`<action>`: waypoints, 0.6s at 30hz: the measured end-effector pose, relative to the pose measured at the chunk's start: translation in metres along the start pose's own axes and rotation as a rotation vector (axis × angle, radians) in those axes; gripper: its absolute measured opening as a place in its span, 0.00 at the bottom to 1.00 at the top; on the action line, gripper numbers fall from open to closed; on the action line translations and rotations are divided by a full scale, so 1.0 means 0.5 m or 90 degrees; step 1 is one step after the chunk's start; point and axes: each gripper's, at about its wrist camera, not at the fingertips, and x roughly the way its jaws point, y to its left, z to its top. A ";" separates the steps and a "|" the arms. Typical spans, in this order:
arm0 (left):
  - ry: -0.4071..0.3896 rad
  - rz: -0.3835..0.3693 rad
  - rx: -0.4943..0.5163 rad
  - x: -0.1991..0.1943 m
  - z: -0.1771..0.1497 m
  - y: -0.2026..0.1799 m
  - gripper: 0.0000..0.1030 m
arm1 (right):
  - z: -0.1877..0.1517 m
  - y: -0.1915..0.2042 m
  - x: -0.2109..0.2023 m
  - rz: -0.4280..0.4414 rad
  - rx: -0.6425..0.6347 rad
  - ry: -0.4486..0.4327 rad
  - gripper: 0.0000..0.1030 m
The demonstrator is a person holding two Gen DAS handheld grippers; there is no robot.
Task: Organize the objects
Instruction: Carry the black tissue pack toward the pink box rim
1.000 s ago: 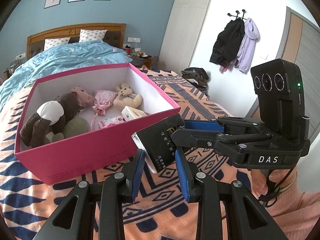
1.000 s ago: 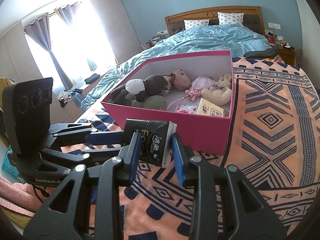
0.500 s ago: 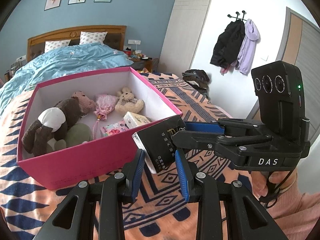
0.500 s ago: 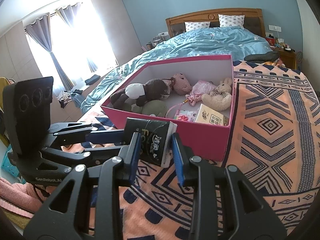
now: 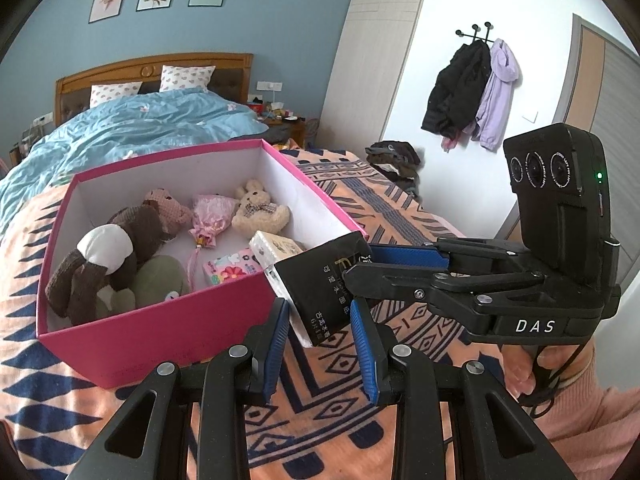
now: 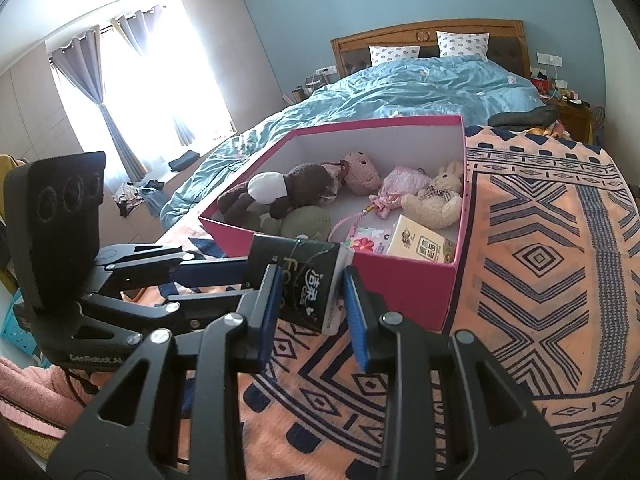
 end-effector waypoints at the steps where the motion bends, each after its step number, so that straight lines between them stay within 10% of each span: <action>1: 0.000 0.001 0.000 0.001 0.001 0.000 0.30 | 0.001 0.000 0.001 -0.001 -0.001 0.000 0.33; 18: -0.006 0.005 0.004 0.005 0.015 0.003 0.30 | 0.012 -0.004 0.002 -0.004 -0.005 -0.006 0.33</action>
